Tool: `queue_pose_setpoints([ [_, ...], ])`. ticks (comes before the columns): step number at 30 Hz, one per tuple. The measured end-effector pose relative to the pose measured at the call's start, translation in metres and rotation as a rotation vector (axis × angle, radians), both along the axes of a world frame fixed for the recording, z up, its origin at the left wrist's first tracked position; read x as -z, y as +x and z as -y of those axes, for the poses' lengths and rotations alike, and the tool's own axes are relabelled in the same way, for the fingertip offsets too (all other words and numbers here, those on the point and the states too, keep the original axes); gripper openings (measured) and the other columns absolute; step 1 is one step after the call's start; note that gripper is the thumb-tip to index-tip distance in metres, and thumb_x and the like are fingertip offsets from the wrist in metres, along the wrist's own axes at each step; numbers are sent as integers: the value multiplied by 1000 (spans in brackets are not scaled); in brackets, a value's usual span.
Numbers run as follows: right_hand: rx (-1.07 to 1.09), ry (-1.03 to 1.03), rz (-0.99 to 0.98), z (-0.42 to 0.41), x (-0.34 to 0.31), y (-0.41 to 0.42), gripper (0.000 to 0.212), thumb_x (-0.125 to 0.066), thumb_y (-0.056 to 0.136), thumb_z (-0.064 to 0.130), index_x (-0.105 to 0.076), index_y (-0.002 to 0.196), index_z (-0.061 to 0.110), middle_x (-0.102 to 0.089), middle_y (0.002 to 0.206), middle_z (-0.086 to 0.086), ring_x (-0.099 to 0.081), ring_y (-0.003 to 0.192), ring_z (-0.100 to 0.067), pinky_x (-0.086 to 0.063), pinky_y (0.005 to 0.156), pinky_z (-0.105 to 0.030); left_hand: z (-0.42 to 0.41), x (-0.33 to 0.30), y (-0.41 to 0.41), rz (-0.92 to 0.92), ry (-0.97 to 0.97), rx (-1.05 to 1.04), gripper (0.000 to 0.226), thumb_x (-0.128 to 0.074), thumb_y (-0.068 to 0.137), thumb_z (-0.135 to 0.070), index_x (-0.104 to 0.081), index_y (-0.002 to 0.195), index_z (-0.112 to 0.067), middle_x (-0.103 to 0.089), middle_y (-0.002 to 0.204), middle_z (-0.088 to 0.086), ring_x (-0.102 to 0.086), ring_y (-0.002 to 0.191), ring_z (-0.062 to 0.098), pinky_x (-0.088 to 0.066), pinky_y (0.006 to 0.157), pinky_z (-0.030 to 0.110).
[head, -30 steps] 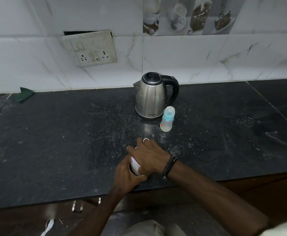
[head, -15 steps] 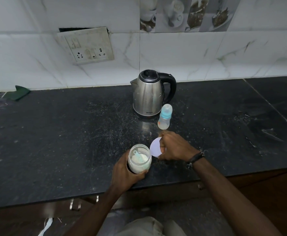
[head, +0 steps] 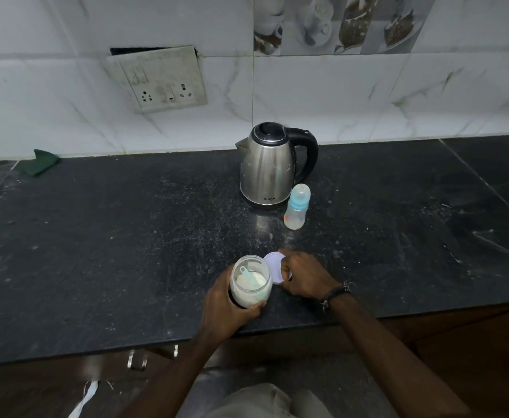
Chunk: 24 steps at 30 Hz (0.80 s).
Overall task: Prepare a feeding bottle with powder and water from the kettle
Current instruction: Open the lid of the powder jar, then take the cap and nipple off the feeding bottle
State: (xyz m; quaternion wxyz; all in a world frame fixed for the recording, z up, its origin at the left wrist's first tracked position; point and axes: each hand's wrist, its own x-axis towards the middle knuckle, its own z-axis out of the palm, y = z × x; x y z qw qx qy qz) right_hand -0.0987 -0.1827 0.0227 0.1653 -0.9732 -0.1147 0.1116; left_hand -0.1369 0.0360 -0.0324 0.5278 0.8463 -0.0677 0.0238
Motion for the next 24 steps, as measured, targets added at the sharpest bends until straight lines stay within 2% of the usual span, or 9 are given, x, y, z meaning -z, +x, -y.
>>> queue_pose_setpoints([
  [5, -4, 4, -44, 5, 3, 1, 19, -74, 72, 18, -56, 72, 22, -59, 132, -14, -53, 126, -28, -47, 88, -33, 1, 2, -1, 7, 8, -17, 87, -95, 51, -40, -57, 129, -31, -65, 119, -24, -61, 110, -5, -52, 90, 23],
  [7, 15, 33, -71, 9, 4, 3, 24, -80, 71, 26, -61, 84, 20, -48, 146, -10, -47, 133, -25, -41, 96, -32, 2, 3, -2, 10, 6, -27, 88, -94, 52, -44, -57, 131, -29, -65, 122, -20, -61, 112, -3, -52, 92, 26],
  [8, 35, 59, -71, 12, 2, 5, 33, -82, 69, 35, -61, 89, 20, -50, 144, -7, -50, 129, -25, -41, 94, -32, 2, 3, -3, 11, 4, -29, 89, -94, 52, -44, -56, 132, -28, -64, 124, -18, -60, 113, -2, -52, 93, 28],
  [10, 89, 116, -29, 16, -6, 10, 42, -80, 66, 54, -59, 87, 25, -66, 111, 4, -62, 98, -18, -44, 76, -30, 2, 3, -4, 19, -6, -27, 91, -94, 54, -42, -54, 134, -27, -63, 128, -17, -58, 117, -1, -50, 96, 28],
  [12, 165, 185, 66, 17, -20, 16, 41, -73, 69, 62, -59, 79, 25, -64, 76, 11, -61, 71, -10, -45, 62, -29, 2, 2, -5, 22, -19, -21, 93, -94, 55, -39, -52, 137, -25, -61, 131, -17, -56, 120, -1, -49, 99, 28],
  [14, 295, 241, 215, 19, -35, 25, 36, -70, 75, 58, -59, 78, 24, -66, 71, 8, -63, 66, -12, -50, 60, -30, 3, 1, -6, 27, -23, -16, 94, -94, 56, -39, -50, 138, -24, -60, 133, -16, -55, 122, -2, -47, 100, 26],
  [16, 409, 268, 390, 23, -47, 36, 28, -70, 79, 46, -58, 85, 22, -67, 80, 1, -65, 72, -20, -52, 64, -33, 3, 1, -7, 25, -25, -9, 95, -94, 57, -39, -50, 139, -23, -59, 134, -16, -54, 123, -2, -46, 101, 24],
  [18, 477, 252, 488, 29, -57, 50, 32, -72, 80, 40, -60, 98, 17, -64, 96, -6, -64, 84, -27, -52, 70, -38, 3, 0, -7, 25, -23, -8, 95, -93, 58, -40, -49, 139, -22, -58, 135, -16, -53, 124, -2, -46, 102, 25],
  [24, 450, 91, 282, 35, -80, 92, 73, -79, 74, 44, -46, 131, 13, -51, 127, -14, -55, 114, -35, -48, 88, -42, 0, 1, -9, 32, -17, 12, 95, -93, 60, -38, -47, 141, -21, -57, 139, -12, -53, 129, 8, -47, 104, 36],
])
